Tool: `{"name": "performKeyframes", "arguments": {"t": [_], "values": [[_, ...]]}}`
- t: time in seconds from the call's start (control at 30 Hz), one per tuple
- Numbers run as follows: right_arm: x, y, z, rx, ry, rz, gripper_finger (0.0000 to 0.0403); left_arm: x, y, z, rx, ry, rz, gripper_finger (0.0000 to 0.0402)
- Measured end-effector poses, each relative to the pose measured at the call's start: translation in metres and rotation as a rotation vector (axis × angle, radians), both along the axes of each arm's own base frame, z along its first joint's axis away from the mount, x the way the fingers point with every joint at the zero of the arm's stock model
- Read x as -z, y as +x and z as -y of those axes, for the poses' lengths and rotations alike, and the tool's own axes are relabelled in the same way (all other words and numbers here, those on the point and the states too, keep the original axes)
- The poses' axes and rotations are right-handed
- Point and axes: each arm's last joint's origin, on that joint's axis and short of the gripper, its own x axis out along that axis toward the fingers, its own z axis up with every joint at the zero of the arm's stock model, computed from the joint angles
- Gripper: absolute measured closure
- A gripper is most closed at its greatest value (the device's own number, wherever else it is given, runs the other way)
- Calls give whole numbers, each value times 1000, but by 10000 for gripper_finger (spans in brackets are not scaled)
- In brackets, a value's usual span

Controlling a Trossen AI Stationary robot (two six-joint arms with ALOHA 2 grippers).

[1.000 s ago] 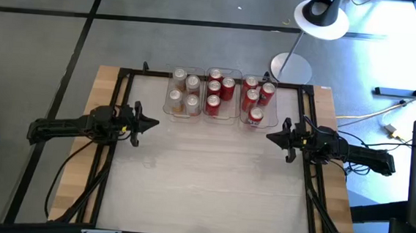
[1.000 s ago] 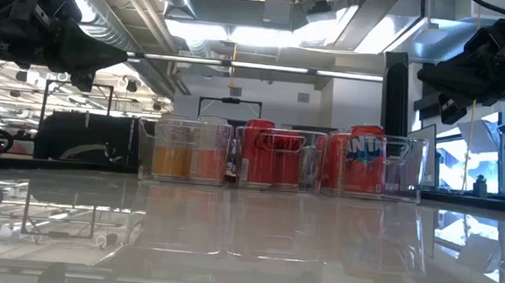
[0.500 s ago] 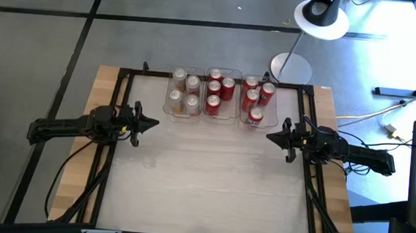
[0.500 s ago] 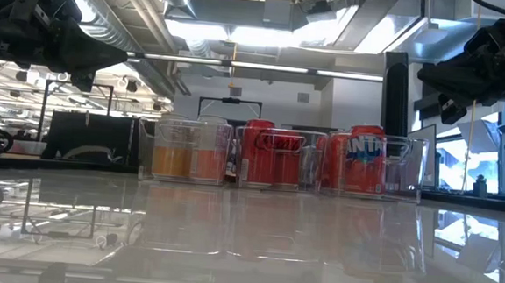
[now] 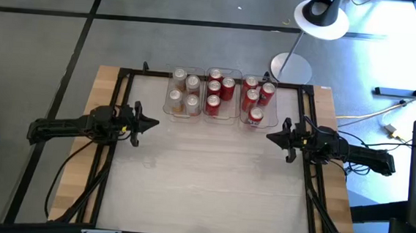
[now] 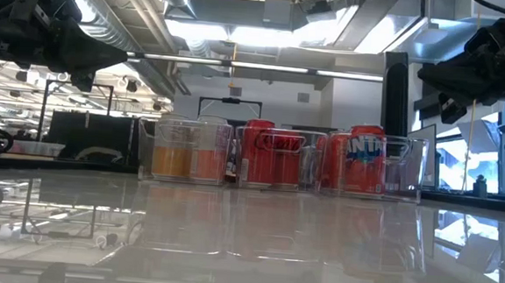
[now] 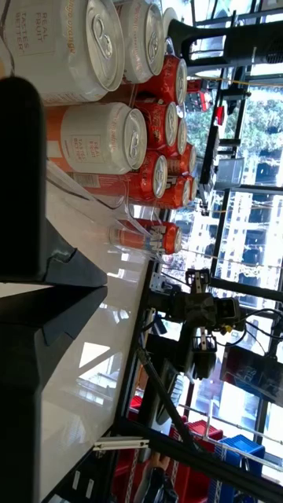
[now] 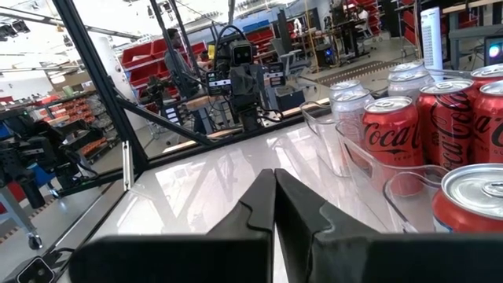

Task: Sort soda cans
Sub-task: Return to Home Position

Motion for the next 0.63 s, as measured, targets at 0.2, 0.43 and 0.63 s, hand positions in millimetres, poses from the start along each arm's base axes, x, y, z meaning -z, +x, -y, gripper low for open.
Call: {"name": "performKeyframes", "arguments": {"t": [0.2, 0.43, 0.63], "values": [[-1, 0, 0, 0, -1, 5, 393, 0, 0, 0, 0, 0, 0, 401], [-1, 0, 0, 1, -1, 6, 393, 0, 0, 0, 0, 0, 0, 401], [-1, 0, 0, 1, -1, 7, 393, 0, 0, 0, 0, 0, 0, 401]]}}
